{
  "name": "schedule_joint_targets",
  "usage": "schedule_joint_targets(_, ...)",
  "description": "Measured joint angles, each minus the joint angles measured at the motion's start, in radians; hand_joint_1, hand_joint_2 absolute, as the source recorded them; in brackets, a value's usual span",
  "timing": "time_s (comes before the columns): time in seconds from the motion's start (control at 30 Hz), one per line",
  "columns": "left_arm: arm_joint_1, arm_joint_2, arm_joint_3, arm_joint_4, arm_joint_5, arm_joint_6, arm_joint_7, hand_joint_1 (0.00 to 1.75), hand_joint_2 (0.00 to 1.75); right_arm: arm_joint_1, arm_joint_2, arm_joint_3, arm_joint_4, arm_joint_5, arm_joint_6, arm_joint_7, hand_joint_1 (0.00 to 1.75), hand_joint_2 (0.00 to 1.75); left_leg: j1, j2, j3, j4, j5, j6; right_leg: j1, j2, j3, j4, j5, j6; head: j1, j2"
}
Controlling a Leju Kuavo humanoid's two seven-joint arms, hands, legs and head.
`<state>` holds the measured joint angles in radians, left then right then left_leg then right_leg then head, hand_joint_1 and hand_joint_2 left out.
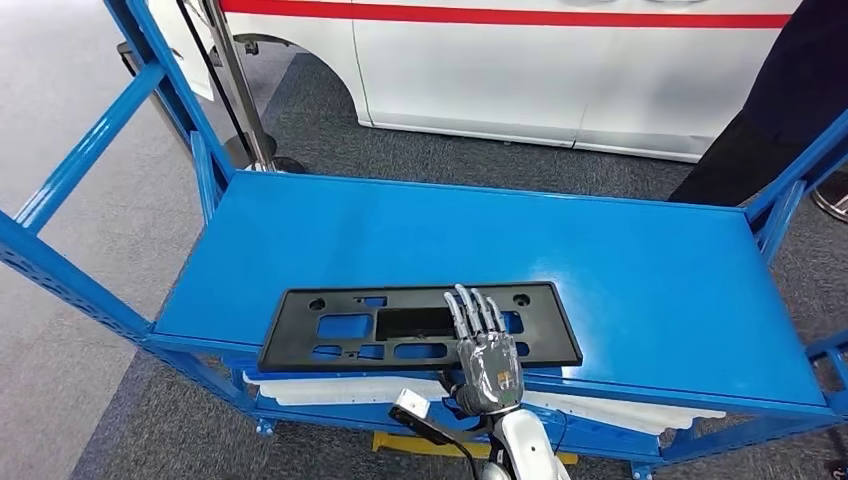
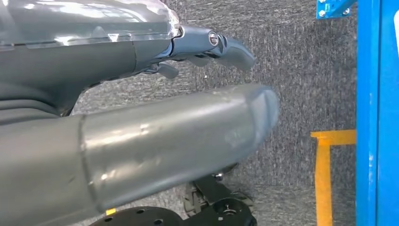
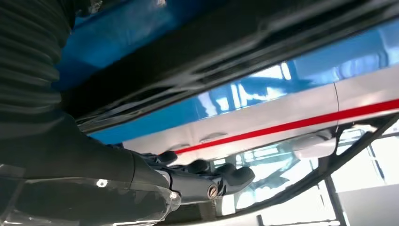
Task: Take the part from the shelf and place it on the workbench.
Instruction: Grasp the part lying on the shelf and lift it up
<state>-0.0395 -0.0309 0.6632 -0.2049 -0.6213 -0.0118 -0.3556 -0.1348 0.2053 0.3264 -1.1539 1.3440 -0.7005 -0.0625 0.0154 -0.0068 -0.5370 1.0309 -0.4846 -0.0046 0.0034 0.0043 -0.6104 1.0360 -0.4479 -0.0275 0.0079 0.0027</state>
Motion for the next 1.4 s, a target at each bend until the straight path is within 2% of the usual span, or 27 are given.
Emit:
schedule_joint_targets(0.07, -0.001, 0.001, 0.005, 0.000, -0.007, -0.003, 0.002, 0.00, 0.00, -0.007, 0.009, -0.004, -0.001, -0.020, 0.000, -0.010, 0.00, 1.75, 0.001, 0.001, -0.009, 0.040, -0.025, -0.006, -0.004, -0.001, 0.014, -0.006, 0.000, -0.011, -0.001, 0.000)
schedule_joint_targets(0.17, -0.003, 0.001, 0.009, 0.000, -0.015, -0.005, 0.008, 0.00, 0.00, -0.017, 0.016, -0.007, -0.003, -0.029, 0.000, -0.011, 0.00, 1.75, 0.004, 0.001, -0.085, 0.188, -0.114, -0.013, -0.003, -0.004, 0.017, -0.007, -0.003, -0.020, -0.001, 0.000)
schedule_joint_targets(0.2, -0.001, 0.001, 0.010, 0.000, -0.017, -0.005, 0.009, 0.00, 0.00, -0.018, 0.017, -0.007, -0.003, -0.029, 0.000, -0.010, 0.00, 1.75, 0.004, 0.001, -0.108, 0.230, -0.130, -0.015, -0.002, -0.004, 0.017, -0.007, -0.003, -0.021, -0.001, 0.000)
schedule_joint_targets(0.23, 0.001, 0.001, 0.011, 0.000, -0.019, -0.006, 0.011, 0.00, 0.00, -0.018, 0.017, -0.007, -0.002, -0.030, 0.000, -0.010, 0.00, 1.75, 0.004, 0.002, -0.120, 0.245, -0.128, -0.016, -0.001, -0.004, 0.017, -0.006, -0.004, -0.022, -0.001, 0.000)
schedule_joint_targets(0.27, 0.002, 0.002, 0.013, 0.000, -0.020, -0.006, 0.011, 0.00, 0.00, -0.019, 0.018, -0.008, -0.002, -0.031, 0.000, -0.010, 0.00, 1.75, 0.004, 0.002, -0.115, 0.225, -0.107, -0.016, 0.000, -0.003, 0.017, -0.004, -0.006, -0.021, -0.001, 0.000)
schedule_joint_targets(0.33, 0.001, 0.004, 0.016, 0.000, -0.021, -0.010, 0.011, 0.00, 0.00, -0.025, 0.018, -0.008, -0.002, -0.032, 0.000, -0.007, 0.00, 1.75, 0.004, 0.002, -0.069, 0.109, -0.034, -0.015, 0.000, -0.003, 0.020, -0.001, -0.009, -0.017, -0.001, 0.000)
schedule_joint_targets(0.37, 0.000, 0.005, 0.017, 0.000, -0.022, -0.011, 0.011, 0.00, 0.00, -0.029, 0.019, -0.008, -0.002, -0.032, 0.000, -0.005, 0.00, 1.75, 0.002, 0.003, -0.049, 0.052, -0.015, -0.014, 0.000, -0.003, 0.020, 0.002, -0.011, -0.014, -0.001, 0.000)
schedule_joint_targets(0.43, -0.002, 0.008, 0.019, 0.000, -0.024, -0.012, 0.011, 0.00, 0.00, -0.039, 0.019, -0.007, -0.001, -0.037, 0.000, 0.000, 0.00, 1.75, -0.003, 0.004, -0.032, -0.002, -0.007, -0.005, 0.002, -0.003, 0.015, 0.006, -0.012, -0.005, -0.001, 0.000)
schedule_joint_targets(0.5, 0.000, 0.009, 0.023, 0.000, -0.027, -0.011, 0.011, 0.00, 0.00, -0.044, 0.019, -0.005, 0.000, -0.045, 0.000, 0.002, 0.00, 1.75, -0.004, 0.004, -0.031, -0.005, 0.001, 0.009, 0.004, -0.003, 0.013, 0.007, -0.013, 0.006, -0.001, 0.000)
schedule_joint_targets(0.57, 0.001, 0.009, 0.025, 0.000, -0.032, -0.011, 0.011, 0.00, 0.00, -0.047, 0.019, -0.004, 0.001, -0.041, 0.000, 0.009, 0.00, 1.75, 0.001, 0.004, -0.025, -0.014, 0.016, 0.022, 0.004, -0.003, 0.008, 0.026, -0.030, 0.018, -0.001, 0.000)
schedule_joint_targets(0.6, 0.000, 0.009, 0.026, 0.000, -0.035, -0.012, 0.011, 0.00, 0.00, -0.050, 0.019, -0.003, 0.002, -0.032, 0.000, 0.016, 0.00, 1.75, 0.004, 0.005, -0.024, -0.019, 0.020, 0.027, 0.003, -0.003, -0.008, 0.060, -0.051, 0.024, -0.001, 0.000)
schedule_joint_targets(0.67, -0.002, 0.010, 0.027, 0.000, -0.042, -0.014, 0.010, 0.00, 0.00, -0.057, 0.018, 0.001, 0.012, 0.003, 0.000, 0.042, 0.00, 1.75, 0.004, 0.006, -0.024, -0.021, 0.021, 0.032, -0.004, -0.003, -0.067, 0.180, -0.109, 0.034, -0.001, 0.000)
schedule_joint_targets(0.7, -0.003, 0.010, 0.027, 0.000, -0.046, -0.014, 0.010, 0.00, 0.00, -0.062, 0.016, 0.005, 0.022, 0.026, 0.001, 0.059, 0.00, 1.75, 0.003, 0.006, -0.024, -0.020, 0.020, 0.032, -0.006, -0.003, -0.098, 0.239, -0.128, 0.037, -0.001, 0.000)
schedule_joint_targets(0.73, -0.003, 0.010, 0.027, 0.000, -0.052, -0.014, 0.010, 0.00, 0.00, -0.067, 0.014, 0.010, 0.037, 0.054, 0.002, 0.079, 0.00, 1.75, 0.003, 0.006, -0.024, -0.020, 0.020, 0.032, -0.008, -0.003, -0.119, 0.273, -0.131, 0.039, -0.001, 0.000)
schedule_joint_targets(0.77, -0.003, 0.010, 0.027, 0.000, -0.057, -0.015, 0.010, 0.00, 0.00, -0.075, 0.012, 0.017, 0.054, 0.088, 0.005, 0.101, 0.00, 1.75, 0.003, 0.005, -0.023, -0.020, 0.019, 0.032, -0.010, -0.003, -0.120, 0.269, -0.115, 0.040, -0.001, 0.000)
schedule_joint_targets(0.8, -0.003, 0.010, 0.027, 0.000, -0.062, -0.016, 0.010, 0.00, 0.00, -0.084, 0.009, 0.025, 0.071, 0.122, 0.010, 0.122, 0.00, 1.75, 0.003, 0.005, -0.021, -0.020, 0.017, 0.030, -0.010, -0.004, -0.102, 0.225, -0.081, 0.038, -0.001, 0.000)
schedule_joint_targets(0.83, -0.003, 0.010, 0.027, 0.000, -0.067, -0.017, 0.010, 0.00, 0.00, -0.094, 0.007, 0.032, 0.085, 0.152, 0.014, 0.139, 0.00, 1.75, 0.003, 0.004, -0.018, -0.020, 0.016, 0.028, -0.010, -0.004, -0.070, 0.155, -0.042, 0.034, -0.001, 0.000)
schedule_joint_targets(0.9, -0.005, 0.009, 0.027, 0.000, -0.072, -0.019, 0.009, 0.00, 0.00, -0.114, 0.004, 0.045, 0.110, 0.186, 0.021, 0.158, 0.00, 1.75, 0.000, 0.003, -0.016, -0.018, 0.011, 0.021, -0.005, -0.004, -0.013, 0.034, 0.002, 0.024, -0.001, 0.000)
schedule_joint_targets(0.97, -0.007, 0.009, 0.027, 0.000, -0.073, -0.021, 0.008, 0.00, 0.00, -0.128, 0.003, 0.053, 0.126, 0.193, 0.022, 0.164, 0.00, 1.75, -0.003, 0.003, -0.016, -0.020, 0.009, 0.010, 0.001, -0.003, 0.001, 0.000, 0.002, 0.016, -0.001, 0.000)
schedule_joint_targets(1.07, -0.008, 0.009, 0.027, 0.000, -0.074, -0.023, 0.008, 0.00, 0.00, -0.140, 0.003, 0.061, 0.140, 0.196, 0.022, 0.167, 0.00, 1.75, 0.000, 0.004, -0.017, -0.008, -0.004, -0.006, -0.005, -0.005, 0.009, -0.013, 0.007, -0.001, -0.001, 0.000)
schedule_joint_targets(1.13, -0.008, 0.009, 0.027, 0.000, -0.074, -0.023, 0.008, 0.00, 0.00, -0.145, 0.003, 0.066, 0.148, 0.197, 0.022, 0.167, 0.00, 1.75, 0.002, 0.004, -0.054, 0.076, -0.055, -0.014, -0.009, -0.008, 0.015, -0.021, 0.010, -0.012, -0.001, 0.000)
schedule_joint_targets(1.2, -0.007, 0.010, 0.027, 0.000, -0.074, -0.023, 0.008, 0.00, 0.00, -0.147, 0.003, 0.068, 0.156, 0.198, 0.022, 0.168, 0.00, 1.75, 0.003, 0.004, -0.119, 0.210, -0.116, -0.021, -0.007, -0.008, 0.014, -0.021, 0.009, -0.016, -0.001, 0.000)
schedule_joint_targets(1.23, -0.006, 0.010, 0.027, 0.000, -0.074, -0.023, 0.008, 0.00, 0.00, -0.147, 0.003, 0.069, 0.159, 0.198, 0.022, 0.168, 0.00, 1.75, 0.003, 0.004, -0.141, 0.254, -0.127, -0.023, -0.007, -0.008, 0.014, -0.020, 0.008, -0.016, -0.001, 0.000)
schedule_joint_targets(1.27, -0.005, 0.011, 0.027, 0.000, -0.074, -0.023, 0.008, 0.00, 0.00, -0.148, 0.003, 0.070, 0.162, 0.198, 0.022, 0.168, 0.00, 1.75, 0.004, 0.004, -0.146, 0.261, -0.117, -0.024, -0.007, -0.008, 0.015, -0.018, 0.008, -0.015, -0.001, 0.000)
schedule_joint_targets(1.3, -0.005, 0.011, 0.027, 0.000, -0.075, -0.023, 0.008, 0.00, 0.00, -0.149, 0.003, 0.070, 0.164, 0.199, 0.022, 0.168, 0.00, 1.75, 0.005, 0.004, -0.131, 0.227, -0.089, -0.024, -0.007, -0.007, 0.015, -0.016, 0.006, -0.014, -0.001, 0.000)
schedule_joint_targets(1.33, -0.005, 0.012, 0.027, 0.000, -0.076, -0.023, 0.008, 0.00, 0.00, -0.151, 0.003, 0.071, 0.167, 0.200, 0.022, 0.172, 0.00, 1.75, 0.006, 0.005, -0.100, 0.161, -0.051, -0.023, -0.007, -0.006, 0.016, -0.013, 0.005, -0.012, -0.001, 0.000)
schedule_joint_targets(1.4, -0.007, 0.013, 0.027, 0.000, -0.079, -0.023, 0.007, 0.00, 0.00, -0.159, 0.003, 0.076, 0.175, 0.203, 0.025, 0.189, 0.00, 1.75, 0.005, 0.005, -0.040, 0.032, -0.002, -0.016, -0.005, -0.003, 0.015, -0.005, 0.000, -0.004, -0.001, 0.000)
